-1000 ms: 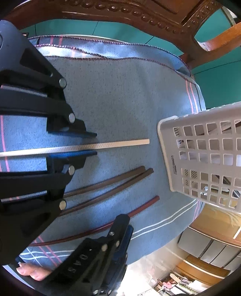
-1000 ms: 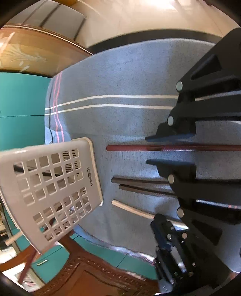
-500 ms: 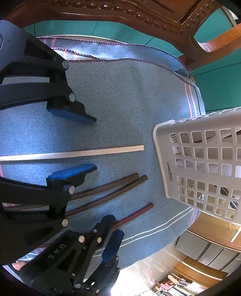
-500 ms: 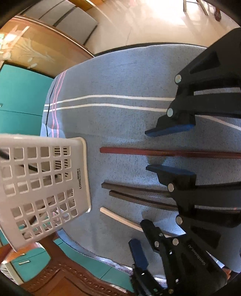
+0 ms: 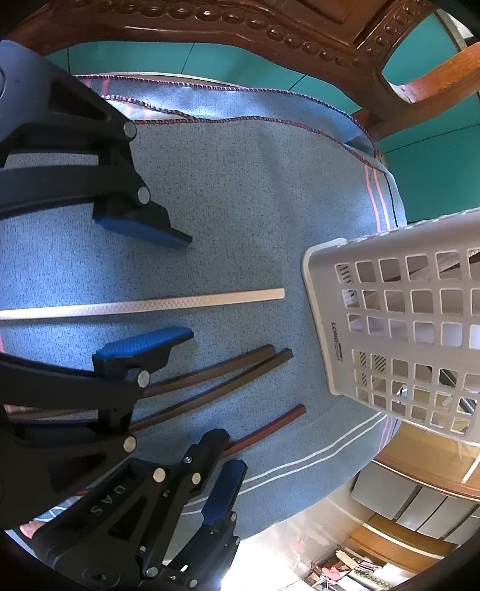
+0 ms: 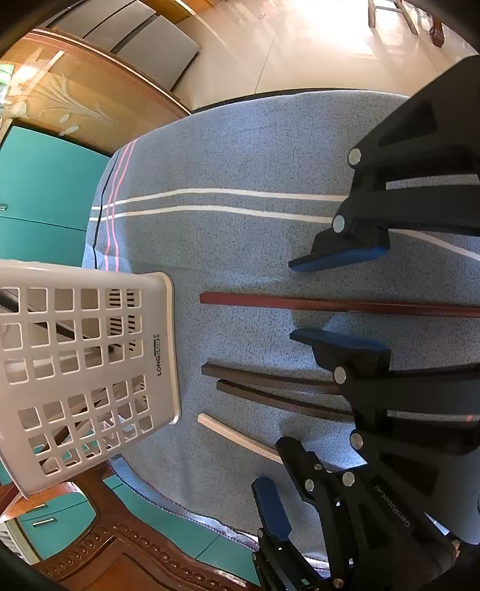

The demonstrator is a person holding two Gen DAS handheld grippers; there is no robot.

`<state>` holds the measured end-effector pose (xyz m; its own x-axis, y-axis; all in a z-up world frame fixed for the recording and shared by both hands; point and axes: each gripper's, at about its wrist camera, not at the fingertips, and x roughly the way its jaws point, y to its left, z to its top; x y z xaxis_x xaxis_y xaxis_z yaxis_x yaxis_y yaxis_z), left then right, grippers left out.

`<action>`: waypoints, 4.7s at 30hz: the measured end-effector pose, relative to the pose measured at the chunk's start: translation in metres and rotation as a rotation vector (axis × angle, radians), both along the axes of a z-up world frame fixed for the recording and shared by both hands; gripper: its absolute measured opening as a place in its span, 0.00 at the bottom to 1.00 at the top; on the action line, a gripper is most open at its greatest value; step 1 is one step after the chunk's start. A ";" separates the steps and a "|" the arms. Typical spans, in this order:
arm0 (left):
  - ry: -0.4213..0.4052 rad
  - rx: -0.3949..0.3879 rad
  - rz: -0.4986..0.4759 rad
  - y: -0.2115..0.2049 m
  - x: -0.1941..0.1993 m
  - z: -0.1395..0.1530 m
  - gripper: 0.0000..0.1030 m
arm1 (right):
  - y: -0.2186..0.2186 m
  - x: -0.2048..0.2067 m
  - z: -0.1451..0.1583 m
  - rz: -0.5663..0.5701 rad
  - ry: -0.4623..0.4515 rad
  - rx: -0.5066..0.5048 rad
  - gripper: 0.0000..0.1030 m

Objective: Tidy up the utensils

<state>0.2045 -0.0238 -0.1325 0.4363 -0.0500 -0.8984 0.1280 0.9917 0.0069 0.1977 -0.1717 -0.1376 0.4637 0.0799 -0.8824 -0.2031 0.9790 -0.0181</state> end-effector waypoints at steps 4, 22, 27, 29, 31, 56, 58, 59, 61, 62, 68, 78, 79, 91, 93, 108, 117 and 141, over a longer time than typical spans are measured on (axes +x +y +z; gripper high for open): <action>-0.004 -0.001 -0.022 -0.004 -0.002 0.001 0.29 | 0.000 0.000 0.000 0.001 -0.002 0.003 0.17; -0.131 -0.046 -0.042 -0.002 -0.012 0.040 0.06 | -0.020 -0.001 0.033 -0.025 -0.062 0.128 0.06; -0.297 -0.039 -0.051 0.002 -0.034 0.096 0.06 | -0.039 -0.021 0.088 -0.004 -0.165 0.239 0.06; -0.369 -0.068 -0.055 0.006 -0.047 0.125 0.06 | -0.048 -0.032 0.116 0.012 -0.222 0.283 0.06; -0.445 -0.103 -0.058 0.010 -0.058 0.156 0.06 | -0.053 -0.044 0.147 0.021 -0.293 0.333 0.06; -0.788 -0.227 0.139 0.044 0.020 0.204 0.06 | -0.040 0.018 0.201 -0.134 -0.701 0.422 0.06; -0.768 -0.221 0.141 0.041 0.023 0.196 0.06 | -0.033 0.020 0.194 -0.112 -0.679 0.399 0.06; -0.754 -0.217 0.139 0.040 0.025 0.193 0.06 | -0.030 0.022 0.192 -0.108 -0.669 0.389 0.06; -0.740 -0.216 0.144 0.038 0.025 0.189 0.06 | -0.024 0.024 0.188 -0.108 -0.651 0.373 0.06; -0.733 -0.213 0.141 0.037 0.026 0.187 0.06 | -0.023 0.024 0.187 -0.109 -0.643 0.368 0.07; -0.756 -0.165 0.129 0.029 0.010 0.187 0.13 | -0.033 0.007 0.193 -0.125 -0.682 0.365 0.35; -0.803 -0.107 0.087 0.016 -0.026 0.194 0.38 | -0.051 -0.048 0.205 -0.107 -0.757 0.366 0.49; -0.801 -0.101 0.087 0.016 -0.029 0.194 0.40 | -0.053 -0.055 0.201 -0.108 -0.760 0.357 0.50; -0.691 0.021 0.036 0.002 -0.052 0.155 0.48 | -0.017 -0.032 0.061 0.052 -0.162 0.122 0.53; -0.679 0.030 0.026 0.001 -0.055 0.150 0.50 | -0.009 -0.029 0.040 0.063 -0.075 0.081 0.53; -0.572 0.038 0.061 0.014 -0.048 0.127 0.52 | 0.018 -0.028 -0.002 0.091 0.022 0.025 0.30; -0.468 0.033 0.103 0.018 -0.036 0.110 0.53 | 0.005 -0.027 0.007 0.052 0.035 0.132 0.06; -0.001 -0.071 -0.095 -0.040 -0.016 0.001 0.36 | -0.062 -0.003 0.024 -0.177 -0.008 0.159 0.26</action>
<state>0.1888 -0.0641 -0.1314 0.4270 -0.1548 -0.8909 0.2214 0.9732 -0.0630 0.1951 -0.2334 -0.1135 0.4900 0.1348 -0.8612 -0.0288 0.9899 0.1386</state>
